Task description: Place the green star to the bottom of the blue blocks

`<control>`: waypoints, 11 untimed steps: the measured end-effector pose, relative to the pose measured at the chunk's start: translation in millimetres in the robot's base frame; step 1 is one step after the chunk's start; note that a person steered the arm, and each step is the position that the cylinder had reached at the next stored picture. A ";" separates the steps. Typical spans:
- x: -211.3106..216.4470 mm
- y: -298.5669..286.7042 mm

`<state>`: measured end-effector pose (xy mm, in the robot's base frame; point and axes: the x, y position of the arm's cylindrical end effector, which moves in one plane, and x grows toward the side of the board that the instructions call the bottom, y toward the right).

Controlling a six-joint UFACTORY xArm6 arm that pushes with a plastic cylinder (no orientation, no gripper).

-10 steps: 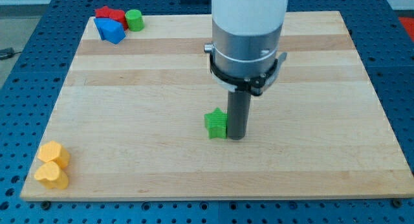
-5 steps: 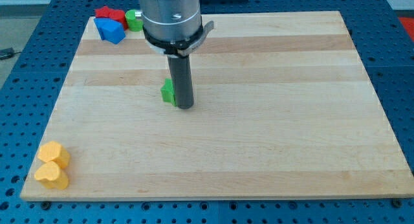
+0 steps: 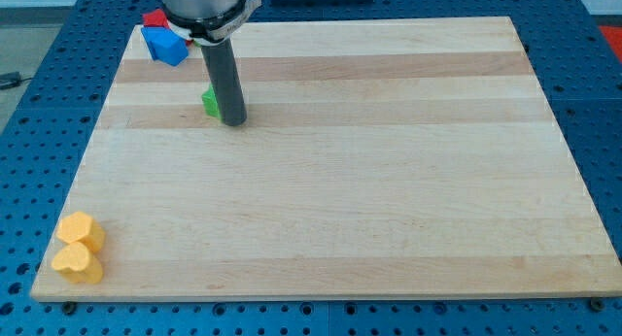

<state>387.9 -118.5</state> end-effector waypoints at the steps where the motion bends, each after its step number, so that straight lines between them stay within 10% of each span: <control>1: -16.1 -14.2; 11: -59.7 -114.1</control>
<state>328.3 -232.6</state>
